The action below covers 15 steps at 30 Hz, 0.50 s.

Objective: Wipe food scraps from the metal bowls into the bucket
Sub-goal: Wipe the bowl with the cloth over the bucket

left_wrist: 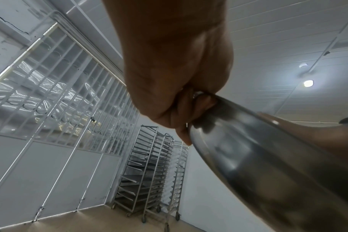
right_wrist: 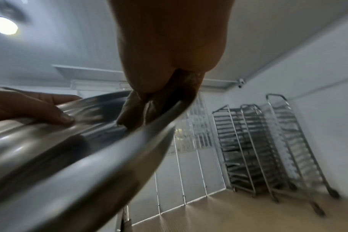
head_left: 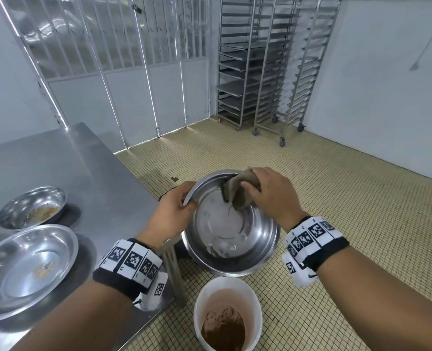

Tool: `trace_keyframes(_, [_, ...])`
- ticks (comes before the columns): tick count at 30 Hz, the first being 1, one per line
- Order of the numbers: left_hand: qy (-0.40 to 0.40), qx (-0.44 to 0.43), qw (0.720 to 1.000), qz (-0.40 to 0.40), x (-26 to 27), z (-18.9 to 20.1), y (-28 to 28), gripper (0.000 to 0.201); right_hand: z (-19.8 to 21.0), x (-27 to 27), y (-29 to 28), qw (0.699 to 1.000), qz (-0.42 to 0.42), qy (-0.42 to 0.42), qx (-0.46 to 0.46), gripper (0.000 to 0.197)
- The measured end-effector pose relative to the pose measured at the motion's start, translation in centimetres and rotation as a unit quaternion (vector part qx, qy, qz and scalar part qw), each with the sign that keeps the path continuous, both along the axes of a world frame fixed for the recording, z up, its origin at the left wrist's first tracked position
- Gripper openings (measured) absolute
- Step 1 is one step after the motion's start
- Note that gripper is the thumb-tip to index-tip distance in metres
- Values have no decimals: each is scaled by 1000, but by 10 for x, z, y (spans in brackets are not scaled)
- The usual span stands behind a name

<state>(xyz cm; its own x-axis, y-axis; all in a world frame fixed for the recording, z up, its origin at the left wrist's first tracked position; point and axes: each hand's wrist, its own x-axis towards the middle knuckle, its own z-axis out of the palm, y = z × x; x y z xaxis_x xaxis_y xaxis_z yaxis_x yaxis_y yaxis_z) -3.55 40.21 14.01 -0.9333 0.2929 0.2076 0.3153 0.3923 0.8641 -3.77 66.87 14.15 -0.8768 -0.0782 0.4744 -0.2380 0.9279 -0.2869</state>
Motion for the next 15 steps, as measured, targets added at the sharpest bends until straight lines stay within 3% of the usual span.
trace_keyframes(5, [14, -4, 999, -43, 2, -9, 4, 27, -21, 10, -6, 990, 30, -93, -105, 30])
trace_keyframes(11, [33, -36, 996, -78, -2, -26, 9, 25, -31, 17, -1, 986, -39, -137, -91, 33])
trace_keyframes(15, [36, -41, 997, -52, -9, -25, 7, 24, -34, 16, 9, 977, -56, -169, -115, 27])
